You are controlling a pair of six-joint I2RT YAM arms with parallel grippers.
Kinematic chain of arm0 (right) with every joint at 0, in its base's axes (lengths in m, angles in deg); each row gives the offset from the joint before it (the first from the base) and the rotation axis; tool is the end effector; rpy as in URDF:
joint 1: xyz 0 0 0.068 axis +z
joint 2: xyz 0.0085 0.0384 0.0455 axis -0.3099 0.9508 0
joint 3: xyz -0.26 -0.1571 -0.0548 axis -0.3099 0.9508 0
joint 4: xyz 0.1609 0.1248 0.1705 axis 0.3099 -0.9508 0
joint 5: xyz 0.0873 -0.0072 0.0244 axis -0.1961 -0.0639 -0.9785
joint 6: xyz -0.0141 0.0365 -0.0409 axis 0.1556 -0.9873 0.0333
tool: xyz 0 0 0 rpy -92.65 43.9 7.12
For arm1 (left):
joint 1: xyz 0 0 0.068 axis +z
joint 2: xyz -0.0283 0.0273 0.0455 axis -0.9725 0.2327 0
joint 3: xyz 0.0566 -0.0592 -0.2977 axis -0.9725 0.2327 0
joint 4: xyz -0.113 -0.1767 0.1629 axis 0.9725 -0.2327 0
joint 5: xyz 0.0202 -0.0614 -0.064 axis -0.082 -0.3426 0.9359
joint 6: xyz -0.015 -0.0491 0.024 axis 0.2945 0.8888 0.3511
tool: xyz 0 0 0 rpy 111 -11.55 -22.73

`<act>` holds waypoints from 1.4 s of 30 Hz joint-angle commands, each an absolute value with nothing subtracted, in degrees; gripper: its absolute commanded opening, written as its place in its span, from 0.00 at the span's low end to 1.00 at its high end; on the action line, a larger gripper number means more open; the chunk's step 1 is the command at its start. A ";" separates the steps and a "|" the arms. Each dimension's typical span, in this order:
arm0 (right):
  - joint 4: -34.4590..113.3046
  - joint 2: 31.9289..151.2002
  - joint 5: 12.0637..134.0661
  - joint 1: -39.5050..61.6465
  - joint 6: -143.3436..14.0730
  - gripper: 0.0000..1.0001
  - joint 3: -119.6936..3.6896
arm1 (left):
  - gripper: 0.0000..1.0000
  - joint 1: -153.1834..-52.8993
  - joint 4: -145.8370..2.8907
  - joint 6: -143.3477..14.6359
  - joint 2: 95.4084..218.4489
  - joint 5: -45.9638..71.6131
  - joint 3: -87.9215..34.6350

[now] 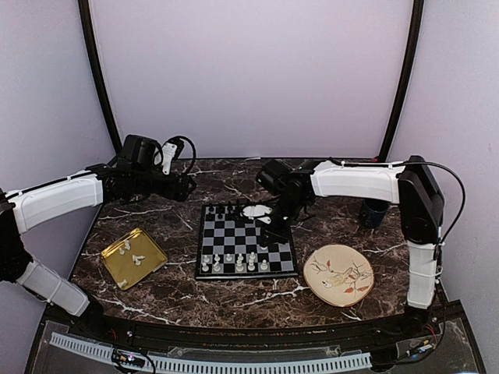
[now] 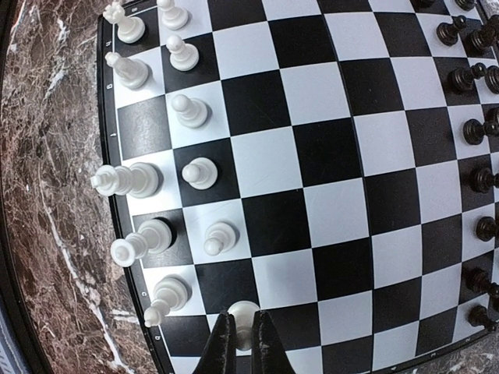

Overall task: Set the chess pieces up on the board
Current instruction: Place the pawn at f2.

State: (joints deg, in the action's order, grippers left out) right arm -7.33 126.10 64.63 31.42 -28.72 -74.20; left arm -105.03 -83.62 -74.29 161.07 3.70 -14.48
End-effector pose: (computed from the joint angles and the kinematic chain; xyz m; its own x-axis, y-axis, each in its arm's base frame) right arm 0.2768 0.3406 0.2332 -0.1538 -0.8990 -0.4100 -0.9881 0.1363 0.0717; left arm 0.2809 -0.1519 0.3265 -0.4471 0.2100 -0.8695 0.4527 0.8915 -0.0175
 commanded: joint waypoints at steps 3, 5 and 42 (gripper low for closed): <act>-6.78 127.93 62.48 32.09 -27.94 0.00 -74.42 | 0.88 -104.90 -84.73 -75.13 160.80 3.87 -15.65; -6.97 128.45 62.46 32.23 -27.92 0.00 -74.80 | 0.88 -104.88 -84.77 -75.23 160.93 3.86 -15.64; -6.75 130.55 65.47 33.71 -28.01 0.04 -74.13 | 0.88 -104.87 -85.88 -74.97 162.82 4.57 -16.35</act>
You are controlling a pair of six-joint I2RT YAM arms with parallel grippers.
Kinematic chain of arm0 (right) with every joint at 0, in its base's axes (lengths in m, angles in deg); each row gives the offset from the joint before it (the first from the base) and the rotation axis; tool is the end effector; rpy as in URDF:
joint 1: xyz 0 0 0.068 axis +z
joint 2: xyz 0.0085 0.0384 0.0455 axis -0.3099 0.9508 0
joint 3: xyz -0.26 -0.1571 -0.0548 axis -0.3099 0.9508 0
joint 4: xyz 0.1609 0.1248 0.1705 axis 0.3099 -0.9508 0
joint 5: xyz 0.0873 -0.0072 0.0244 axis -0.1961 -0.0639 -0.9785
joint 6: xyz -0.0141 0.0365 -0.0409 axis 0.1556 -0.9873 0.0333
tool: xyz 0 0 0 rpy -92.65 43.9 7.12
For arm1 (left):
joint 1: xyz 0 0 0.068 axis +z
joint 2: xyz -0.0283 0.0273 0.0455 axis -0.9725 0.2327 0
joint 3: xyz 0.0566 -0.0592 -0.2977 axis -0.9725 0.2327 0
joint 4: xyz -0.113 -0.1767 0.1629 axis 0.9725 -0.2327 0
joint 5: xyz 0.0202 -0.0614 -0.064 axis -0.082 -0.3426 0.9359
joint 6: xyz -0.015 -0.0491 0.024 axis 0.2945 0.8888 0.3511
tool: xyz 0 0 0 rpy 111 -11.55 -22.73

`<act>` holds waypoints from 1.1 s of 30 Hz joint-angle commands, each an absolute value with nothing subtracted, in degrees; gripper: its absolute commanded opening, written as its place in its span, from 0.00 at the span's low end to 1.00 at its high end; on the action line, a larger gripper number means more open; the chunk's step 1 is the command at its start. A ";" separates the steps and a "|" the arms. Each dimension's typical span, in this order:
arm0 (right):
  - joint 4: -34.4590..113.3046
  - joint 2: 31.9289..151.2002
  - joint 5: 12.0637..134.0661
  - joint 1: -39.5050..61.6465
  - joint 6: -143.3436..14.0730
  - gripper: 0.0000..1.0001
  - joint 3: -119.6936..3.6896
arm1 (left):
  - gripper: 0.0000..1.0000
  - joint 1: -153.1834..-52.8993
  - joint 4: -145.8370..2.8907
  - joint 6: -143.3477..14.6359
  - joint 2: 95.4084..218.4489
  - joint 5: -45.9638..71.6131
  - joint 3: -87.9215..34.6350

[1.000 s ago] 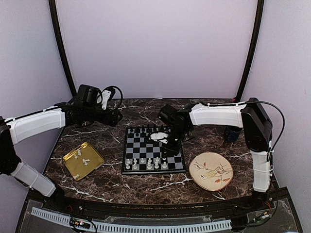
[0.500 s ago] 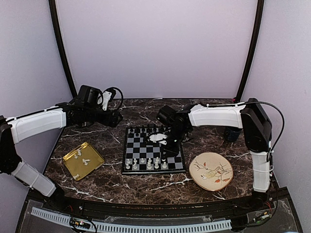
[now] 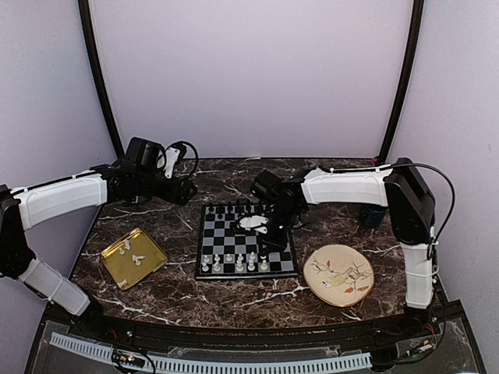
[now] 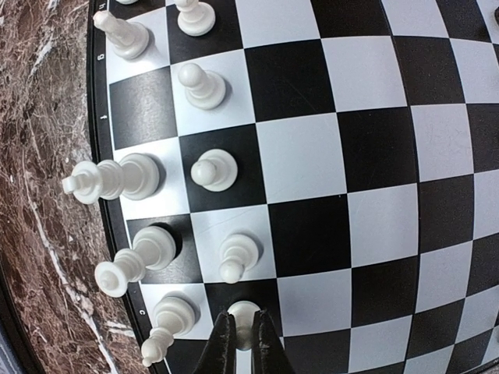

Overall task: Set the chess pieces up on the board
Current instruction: Place the pawn at f2.

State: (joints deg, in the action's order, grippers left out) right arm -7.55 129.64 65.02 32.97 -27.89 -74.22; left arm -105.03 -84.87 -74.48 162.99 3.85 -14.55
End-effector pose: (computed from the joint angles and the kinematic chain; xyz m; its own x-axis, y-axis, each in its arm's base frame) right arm 0.2716 0.3527 0.2071 -0.1307 -0.9251 -0.3564 -0.9901 0.1028 0.0960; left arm 0.2859 -0.1547 0.3147 -0.4864 0.2350 -0.8416 0.4555 0.8901 -0.0147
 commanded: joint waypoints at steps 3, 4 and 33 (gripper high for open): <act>-6.61 130.76 65.69 33.80 -27.97 0.05 -74.10 | 0.88 -104.88 -86.01 -74.93 162.91 4.66 -16.38; -6.57 130.84 65.88 33.80 -28.06 0.06 -74.08 | 0.87 -104.90 -85.97 -74.89 162.91 4.65 -16.45; -8.23 119.19 58.57 27.28 -30.09 0.24 -78.04 | 0.99 -101.89 -85.02 -59.98 159.91 4.17 -18.16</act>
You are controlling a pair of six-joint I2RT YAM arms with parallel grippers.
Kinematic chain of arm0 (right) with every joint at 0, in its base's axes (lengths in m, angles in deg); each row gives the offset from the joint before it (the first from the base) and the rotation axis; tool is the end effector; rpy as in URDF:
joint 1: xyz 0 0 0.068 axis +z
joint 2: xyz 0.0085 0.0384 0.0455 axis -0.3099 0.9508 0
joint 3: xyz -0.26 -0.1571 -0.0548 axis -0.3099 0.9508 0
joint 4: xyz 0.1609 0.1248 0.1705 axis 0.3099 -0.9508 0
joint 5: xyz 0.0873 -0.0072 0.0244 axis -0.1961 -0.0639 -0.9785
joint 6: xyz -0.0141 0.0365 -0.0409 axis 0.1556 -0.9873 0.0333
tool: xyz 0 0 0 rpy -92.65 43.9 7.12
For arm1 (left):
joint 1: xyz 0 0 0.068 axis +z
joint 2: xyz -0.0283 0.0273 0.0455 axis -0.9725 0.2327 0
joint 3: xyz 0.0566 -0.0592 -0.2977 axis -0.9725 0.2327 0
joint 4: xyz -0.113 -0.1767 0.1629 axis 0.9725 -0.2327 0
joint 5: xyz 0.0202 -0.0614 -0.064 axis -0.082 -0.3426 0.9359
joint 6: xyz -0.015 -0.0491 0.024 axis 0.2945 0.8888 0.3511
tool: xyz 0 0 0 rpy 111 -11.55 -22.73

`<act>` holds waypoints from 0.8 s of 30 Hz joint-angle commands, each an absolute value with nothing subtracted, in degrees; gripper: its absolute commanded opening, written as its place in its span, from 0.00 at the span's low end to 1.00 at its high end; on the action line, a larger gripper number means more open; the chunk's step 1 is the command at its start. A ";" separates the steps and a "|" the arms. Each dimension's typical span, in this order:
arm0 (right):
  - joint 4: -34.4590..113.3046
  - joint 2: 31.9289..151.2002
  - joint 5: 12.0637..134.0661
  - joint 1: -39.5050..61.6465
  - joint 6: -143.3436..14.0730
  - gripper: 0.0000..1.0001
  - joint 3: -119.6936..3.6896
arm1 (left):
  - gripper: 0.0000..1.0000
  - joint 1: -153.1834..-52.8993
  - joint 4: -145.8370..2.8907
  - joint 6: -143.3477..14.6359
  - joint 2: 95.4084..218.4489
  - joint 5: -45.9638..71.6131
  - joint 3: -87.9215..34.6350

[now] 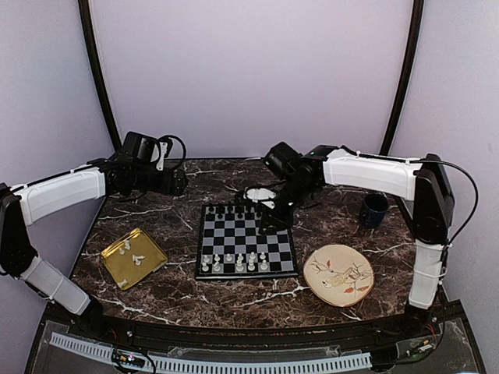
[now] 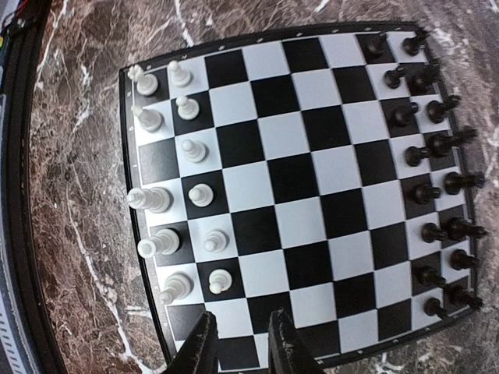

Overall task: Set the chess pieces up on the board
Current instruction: Place the pawn at f2, then pick up the pawn from the storage box.

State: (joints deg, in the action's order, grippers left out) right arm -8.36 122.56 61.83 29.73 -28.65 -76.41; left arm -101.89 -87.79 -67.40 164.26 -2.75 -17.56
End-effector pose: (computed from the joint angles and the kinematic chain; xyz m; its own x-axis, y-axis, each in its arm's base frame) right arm 0.2818 0.3296 0.2702 -0.1538 -0.8558 -0.4939 -0.9880 0.1406 0.0639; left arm 0.3014 -0.1373 0.3216 -0.5468 0.0961 -0.8317 0.2507 0.9666 -0.0531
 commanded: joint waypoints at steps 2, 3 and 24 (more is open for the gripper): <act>-7.93 118.11 58.55 26.50 -30.39 0.24 -77.79 | 0.99 -101.86 -85.60 -52.50 160.29 12.38 -23.55; -7.75 117.55 58.56 26.19 -30.58 0.24 -77.70 | 0.99 -101.87 -86.57 -47.62 160.98 15.76 -26.71; -10.35 120.74 56.67 22.47 -31.17 0.26 -81.51 | 0.99 -113.82 -98.14 -16.85 170.05 34.54 -63.67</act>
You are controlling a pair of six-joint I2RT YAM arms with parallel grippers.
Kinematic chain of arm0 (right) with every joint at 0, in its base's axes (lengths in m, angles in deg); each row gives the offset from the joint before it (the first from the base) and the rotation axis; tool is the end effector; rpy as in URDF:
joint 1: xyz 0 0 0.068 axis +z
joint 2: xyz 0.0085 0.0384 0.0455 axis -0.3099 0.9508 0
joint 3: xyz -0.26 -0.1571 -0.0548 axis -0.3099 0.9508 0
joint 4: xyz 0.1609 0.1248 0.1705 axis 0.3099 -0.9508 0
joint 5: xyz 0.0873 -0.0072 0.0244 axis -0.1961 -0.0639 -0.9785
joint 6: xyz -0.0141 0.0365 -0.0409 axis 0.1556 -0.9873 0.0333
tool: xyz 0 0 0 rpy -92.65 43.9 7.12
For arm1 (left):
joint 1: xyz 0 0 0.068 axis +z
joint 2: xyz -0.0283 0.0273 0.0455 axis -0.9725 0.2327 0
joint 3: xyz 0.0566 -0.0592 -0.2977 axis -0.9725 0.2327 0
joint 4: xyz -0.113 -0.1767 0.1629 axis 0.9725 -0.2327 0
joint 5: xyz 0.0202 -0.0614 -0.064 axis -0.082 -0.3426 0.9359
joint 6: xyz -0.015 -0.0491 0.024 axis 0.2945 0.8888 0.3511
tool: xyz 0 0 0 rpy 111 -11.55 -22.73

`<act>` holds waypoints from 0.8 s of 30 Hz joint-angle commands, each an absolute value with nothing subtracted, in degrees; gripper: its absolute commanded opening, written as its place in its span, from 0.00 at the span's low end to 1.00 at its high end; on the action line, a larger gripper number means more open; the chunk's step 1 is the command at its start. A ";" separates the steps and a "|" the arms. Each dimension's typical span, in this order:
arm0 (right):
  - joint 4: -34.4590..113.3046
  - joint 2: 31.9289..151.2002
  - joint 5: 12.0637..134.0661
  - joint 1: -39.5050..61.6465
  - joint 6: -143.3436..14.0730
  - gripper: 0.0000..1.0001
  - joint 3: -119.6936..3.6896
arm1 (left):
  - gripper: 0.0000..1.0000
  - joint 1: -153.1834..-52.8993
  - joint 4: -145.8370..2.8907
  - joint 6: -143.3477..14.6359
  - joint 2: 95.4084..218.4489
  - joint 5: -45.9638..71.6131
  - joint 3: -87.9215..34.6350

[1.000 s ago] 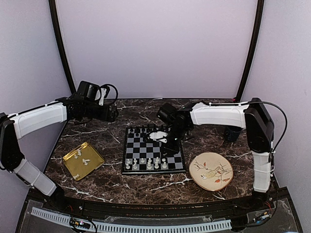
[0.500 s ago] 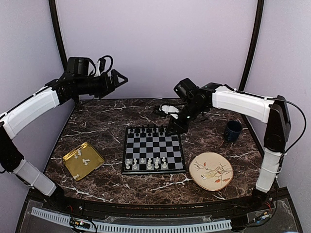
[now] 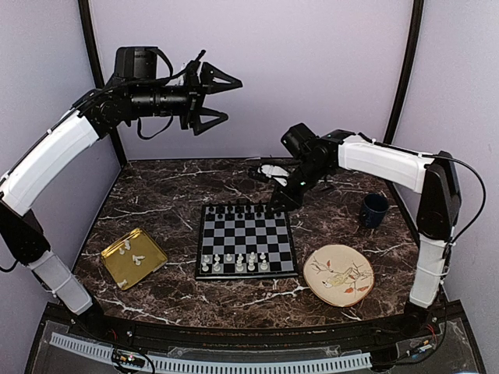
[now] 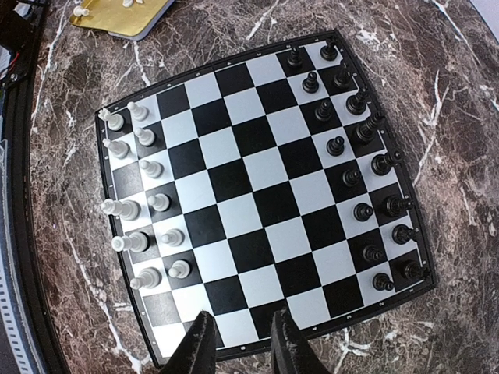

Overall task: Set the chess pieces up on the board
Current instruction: Pick up the pawn from the storage box.

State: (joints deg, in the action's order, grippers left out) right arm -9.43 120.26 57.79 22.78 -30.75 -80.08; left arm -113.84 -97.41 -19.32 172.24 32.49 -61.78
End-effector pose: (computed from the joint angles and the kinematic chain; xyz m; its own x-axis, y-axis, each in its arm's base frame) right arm 0.3160 0.2934 0.3062 -0.2541 -0.7736 -0.5805 -0.9640 0.2509 0.0877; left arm 0.2702 -0.2292 0.5294 -0.8108 -0.3098 -0.4965 0.4142 0.2957 -0.8608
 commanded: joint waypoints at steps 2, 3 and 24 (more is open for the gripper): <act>-9.93 120.06 56.73 22.33 -31.23 0.26 -80.54 | 0.99 -113.88 -98.08 -18.08 169.16 34.00 -63.89; -9.50 119.49 56.69 22.29 -31.36 0.26 -79.85 | 0.99 -113.82 -98.73 -18.66 168.89 33.51 -64.15; 2.98 99.41 60.17 13.89 -33.44 0.28 -64.66 | 0.99 -104.05 -97.02 -63.30 152.85 -26.05 -21.52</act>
